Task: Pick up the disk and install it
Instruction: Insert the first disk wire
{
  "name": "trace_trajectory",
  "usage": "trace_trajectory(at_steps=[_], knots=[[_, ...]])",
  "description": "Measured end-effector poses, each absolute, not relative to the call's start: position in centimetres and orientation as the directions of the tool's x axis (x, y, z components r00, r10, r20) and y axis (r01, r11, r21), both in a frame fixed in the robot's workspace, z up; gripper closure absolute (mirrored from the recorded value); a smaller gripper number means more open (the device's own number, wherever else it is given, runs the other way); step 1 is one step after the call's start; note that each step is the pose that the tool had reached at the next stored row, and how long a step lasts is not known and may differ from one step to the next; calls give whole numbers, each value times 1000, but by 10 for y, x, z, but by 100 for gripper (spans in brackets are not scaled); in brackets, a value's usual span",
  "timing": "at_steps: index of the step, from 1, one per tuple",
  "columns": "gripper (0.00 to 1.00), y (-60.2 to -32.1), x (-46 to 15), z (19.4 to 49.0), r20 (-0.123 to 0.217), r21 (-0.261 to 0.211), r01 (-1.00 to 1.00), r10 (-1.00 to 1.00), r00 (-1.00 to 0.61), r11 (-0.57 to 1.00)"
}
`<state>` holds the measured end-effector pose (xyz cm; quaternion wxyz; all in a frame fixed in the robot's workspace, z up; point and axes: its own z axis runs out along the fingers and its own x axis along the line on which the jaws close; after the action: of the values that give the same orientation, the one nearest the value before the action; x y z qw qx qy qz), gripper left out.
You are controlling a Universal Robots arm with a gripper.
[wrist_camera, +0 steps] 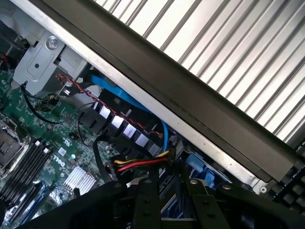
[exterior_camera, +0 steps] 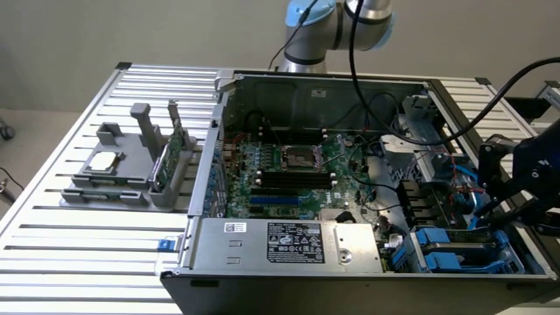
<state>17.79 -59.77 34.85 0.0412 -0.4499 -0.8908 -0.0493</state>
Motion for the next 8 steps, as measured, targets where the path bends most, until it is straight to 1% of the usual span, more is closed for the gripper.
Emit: trace_trajectory(at_steps=[8], knots=[[73, -601, 179, 346, 122, 45, 820, 812, -571, 570]])
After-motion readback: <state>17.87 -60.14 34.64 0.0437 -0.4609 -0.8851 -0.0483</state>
